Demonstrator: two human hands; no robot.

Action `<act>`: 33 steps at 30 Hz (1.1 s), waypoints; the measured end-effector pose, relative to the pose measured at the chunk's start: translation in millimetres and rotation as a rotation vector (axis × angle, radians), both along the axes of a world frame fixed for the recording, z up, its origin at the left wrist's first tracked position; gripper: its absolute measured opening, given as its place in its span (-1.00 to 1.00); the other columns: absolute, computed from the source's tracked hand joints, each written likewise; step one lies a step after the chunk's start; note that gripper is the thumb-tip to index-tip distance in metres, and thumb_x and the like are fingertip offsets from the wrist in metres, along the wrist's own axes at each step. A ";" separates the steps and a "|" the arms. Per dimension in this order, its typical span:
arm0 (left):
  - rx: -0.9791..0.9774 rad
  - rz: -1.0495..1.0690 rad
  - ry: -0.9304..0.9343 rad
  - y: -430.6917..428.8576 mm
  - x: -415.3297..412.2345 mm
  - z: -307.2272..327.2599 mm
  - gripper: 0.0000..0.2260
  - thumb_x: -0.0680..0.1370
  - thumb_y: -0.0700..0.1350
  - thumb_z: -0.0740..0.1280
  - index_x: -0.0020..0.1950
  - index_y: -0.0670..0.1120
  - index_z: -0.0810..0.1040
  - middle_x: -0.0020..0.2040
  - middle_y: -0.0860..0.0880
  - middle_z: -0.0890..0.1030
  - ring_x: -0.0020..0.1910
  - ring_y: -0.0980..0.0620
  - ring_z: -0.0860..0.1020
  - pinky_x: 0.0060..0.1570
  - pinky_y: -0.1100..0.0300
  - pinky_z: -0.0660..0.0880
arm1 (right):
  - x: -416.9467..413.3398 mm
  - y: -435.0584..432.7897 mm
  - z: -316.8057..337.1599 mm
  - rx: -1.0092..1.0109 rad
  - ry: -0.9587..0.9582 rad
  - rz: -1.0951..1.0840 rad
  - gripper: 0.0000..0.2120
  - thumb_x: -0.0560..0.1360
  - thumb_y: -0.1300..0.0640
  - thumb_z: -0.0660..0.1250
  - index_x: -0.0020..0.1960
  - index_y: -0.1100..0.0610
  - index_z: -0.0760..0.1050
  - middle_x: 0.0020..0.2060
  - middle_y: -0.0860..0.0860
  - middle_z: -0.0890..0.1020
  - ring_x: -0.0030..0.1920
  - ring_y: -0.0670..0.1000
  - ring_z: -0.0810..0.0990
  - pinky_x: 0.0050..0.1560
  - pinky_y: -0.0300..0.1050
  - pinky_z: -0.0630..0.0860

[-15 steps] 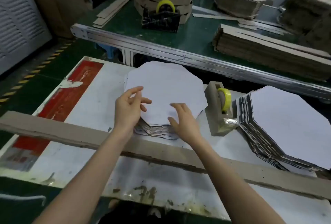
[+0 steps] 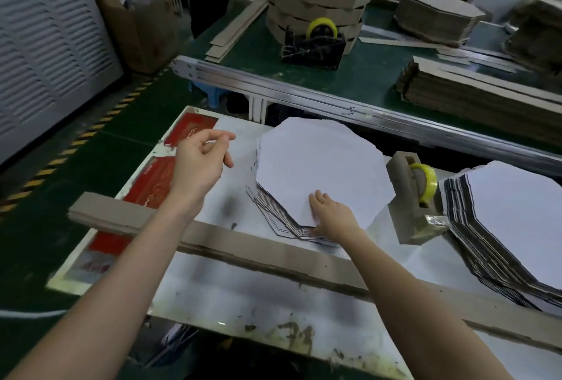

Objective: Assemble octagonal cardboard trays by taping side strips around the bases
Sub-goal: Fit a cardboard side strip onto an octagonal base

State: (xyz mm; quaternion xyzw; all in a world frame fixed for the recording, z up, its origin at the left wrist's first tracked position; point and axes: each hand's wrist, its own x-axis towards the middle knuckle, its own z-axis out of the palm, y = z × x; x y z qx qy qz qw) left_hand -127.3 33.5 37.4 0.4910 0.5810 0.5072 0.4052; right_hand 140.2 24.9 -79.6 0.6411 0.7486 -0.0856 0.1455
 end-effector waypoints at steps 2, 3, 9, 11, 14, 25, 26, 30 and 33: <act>0.019 -0.025 0.016 4.3 -8.8 3.7 -0.82 0.62 -0.12 0.26 -0.06 0.09 0.63 -0.40 0.07 0.59 -0.46 0.20 0.43 -0.45 0.31 0.38 | -2.9 -7.7 4.1 -0.027 -0.027 0.011 -0.33 0.49 0.02 0.44 0.43 0.23 0.19 0.36 0.11 0.30 0.34 0.13 0.35 0.09 0.07 0.48; 0.037 -0.039 0.031 5.8 -11.9 5.6 -0.82 0.62 -0.12 0.26 -0.06 0.09 0.62 -0.39 0.07 0.59 -0.46 0.20 0.44 -0.46 0.33 0.40 | -5.1 -12.3 7.0 -0.014 -0.048 0.025 -0.42 0.53 0.09 0.38 0.42 0.23 0.19 0.36 0.11 0.31 0.33 0.14 0.35 0.06 0.07 0.48; 0.251 -0.217 0.173 12.8 -16.7 35.1 -0.87 0.61 -0.10 0.30 0.00 0.12 0.60 -0.27 0.14 0.63 -0.30 0.25 0.57 -0.35 0.47 0.44 | -19.8 -21.8 70.8 0.512 -0.072 -0.064 -0.68 0.58 0.28 0.07 0.27 0.12 0.42 0.11 0.04 0.56 0.05 0.15 0.57 -0.28 -0.05 0.27; 0.328 -0.291 0.228 14.0 -15.5 50.1 -0.87 0.58 -0.08 0.34 0.05 0.16 0.58 -0.18 0.21 0.63 -0.14 0.29 0.58 -0.27 0.51 0.45 | -22.4 -23.4 112.1 0.667 0.045 -0.091 -0.75 0.59 0.23 0.18 0.18 0.12 0.55 -0.01 0.07 0.66 -0.04 0.21 0.62 -0.29 -0.04 0.31; 0.443 -0.404 0.348 14.5 -18.0 76.4 -0.61 0.50 0.02 0.44 0.30 0.22 0.45 0.14 0.30 0.48 0.12 0.30 0.48 0.03 0.42 0.42 | -31.7 -41.7 179.2 0.908 0.226 -0.055 -0.90 0.53 0.17 0.37 -0.05 0.19 0.64 -0.29 0.16 0.68 -0.29 0.28 0.62 -0.35 0.01 0.46; 0.866 -0.465 0.908 -24.8 -73.6 146.1 0.03 0.19 0.55 0.23 0.57 0.17 0.05 0.46 0.05 0.27 0.46 0.01 0.22 0.39 -0.08 0.17 | -91.8 -150.4 300.3 0.579 0.720 0.044 -0.74 0.52 0.03 0.41 -0.13 0.24 0.64 -0.31 0.09 0.68 -0.32 0.07 0.65 -0.34 0.03 0.56; 0.806 -0.554 0.861 -30.4 -80.8 144.2 -0.02 0.18 0.55 0.26 0.54 0.24 0.12 0.39 0.15 0.37 0.40 0.12 0.31 0.34 0.00 0.26 | -96.5 -155.8 296.4 0.533 0.755 0.057 -0.79 0.51 0.07 0.44 -0.17 0.22 0.64 -0.35 0.05 0.67 -0.36 0.01 0.64 -0.40 -0.08 0.53; 0.509 -0.910 0.613 -53.9 -96.4 119.5 -0.44 0.26 0.39 0.44 0.23 0.34 0.50 0.01 0.32 0.61 0.02 0.32 0.57 -0.09 0.39 0.52 | -113.6 -162.1 265.1 0.313 0.753 0.117 -0.77 0.52 0.10 0.44 -0.23 0.23 0.62 -0.45 -0.04 0.60 -0.46 -0.07 0.53 -0.44 -0.30 0.32; 0.346 -1.052 0.543 -70.0 -99.9 96.6 -0.72 0.33 0.23 0.43 -0.04 0.15 0.69 -0.16 0.20 0.68 -0.14 0.18 0.64 -0.17 0.23 0.55 | -126.8 -161.9 236.0 0.217 0.666 0.143 -0.67 0.56 0.02 0.38 -0.25 0.25 0.56 -0.43 0.08 0.58 -0.42 0.02 0.51 -0.37 -0.07 0.39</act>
